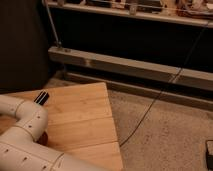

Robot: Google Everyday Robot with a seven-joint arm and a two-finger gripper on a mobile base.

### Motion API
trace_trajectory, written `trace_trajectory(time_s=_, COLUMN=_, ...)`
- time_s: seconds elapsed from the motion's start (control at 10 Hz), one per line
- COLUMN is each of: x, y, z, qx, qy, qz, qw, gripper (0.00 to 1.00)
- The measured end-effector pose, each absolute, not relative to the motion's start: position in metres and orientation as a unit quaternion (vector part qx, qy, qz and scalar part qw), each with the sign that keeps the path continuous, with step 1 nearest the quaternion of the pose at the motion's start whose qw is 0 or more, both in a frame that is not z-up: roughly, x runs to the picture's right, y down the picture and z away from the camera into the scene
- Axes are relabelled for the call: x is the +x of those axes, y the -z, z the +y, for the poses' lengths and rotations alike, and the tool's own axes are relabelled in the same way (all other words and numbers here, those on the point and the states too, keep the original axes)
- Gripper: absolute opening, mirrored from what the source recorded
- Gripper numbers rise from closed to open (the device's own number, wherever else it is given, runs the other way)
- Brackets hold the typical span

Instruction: Place the pepper on the white sponge

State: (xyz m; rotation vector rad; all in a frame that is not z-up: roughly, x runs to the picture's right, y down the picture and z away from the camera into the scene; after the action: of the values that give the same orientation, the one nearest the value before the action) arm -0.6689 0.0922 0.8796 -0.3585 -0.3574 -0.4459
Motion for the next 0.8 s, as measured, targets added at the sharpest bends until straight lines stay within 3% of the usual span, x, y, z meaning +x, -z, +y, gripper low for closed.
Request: trace_trajectory(time_s=0.8, x=-0.6661, y=-0.8790, z=0.1002, qx=-0.187, qy=0.220, qz=-0.169, qw=0.942, gripper=0.80)
